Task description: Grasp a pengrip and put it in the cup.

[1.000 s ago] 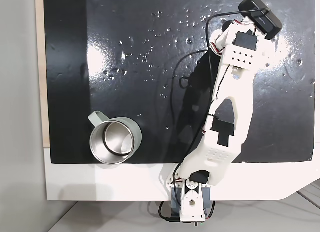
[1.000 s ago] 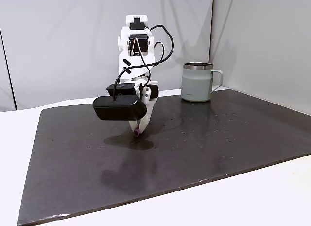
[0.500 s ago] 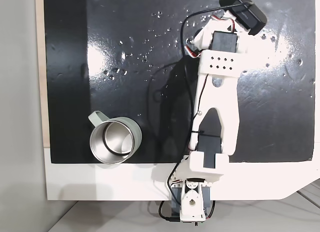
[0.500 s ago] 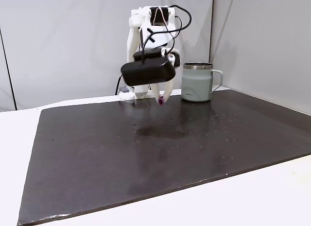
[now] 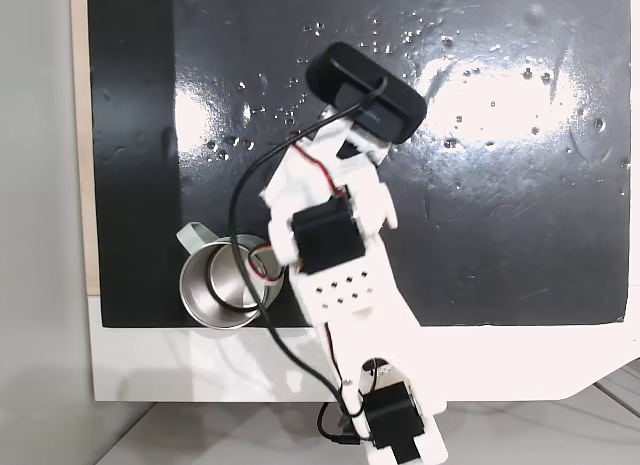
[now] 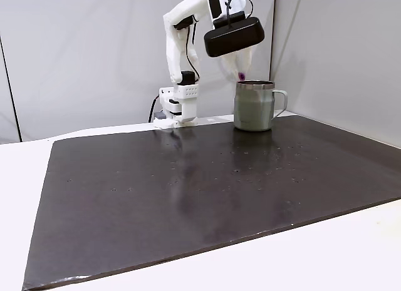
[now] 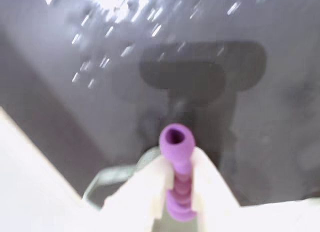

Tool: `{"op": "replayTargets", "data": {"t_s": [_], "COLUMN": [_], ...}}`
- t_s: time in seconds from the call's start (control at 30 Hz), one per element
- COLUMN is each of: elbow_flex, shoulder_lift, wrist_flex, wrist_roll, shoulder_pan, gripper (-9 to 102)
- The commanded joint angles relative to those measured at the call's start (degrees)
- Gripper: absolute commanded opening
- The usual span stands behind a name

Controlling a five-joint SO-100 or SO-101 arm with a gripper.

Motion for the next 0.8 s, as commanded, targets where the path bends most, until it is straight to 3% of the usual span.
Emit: {"op": "replayTargets", "data": {"t_s": [0.0,0.2,0.77], "elbow_flex": [-0.7,-1.2,0.9], "shoulder_lift": [6.5,7.7,6.2], "wrist_flex": [2.5,6.9,7.6], "wrist_roll": [4.0,7.9,17.5], "shoulder_pan": [-5.8,-13.9,-31.8], "gripper": [0,0,0]}}
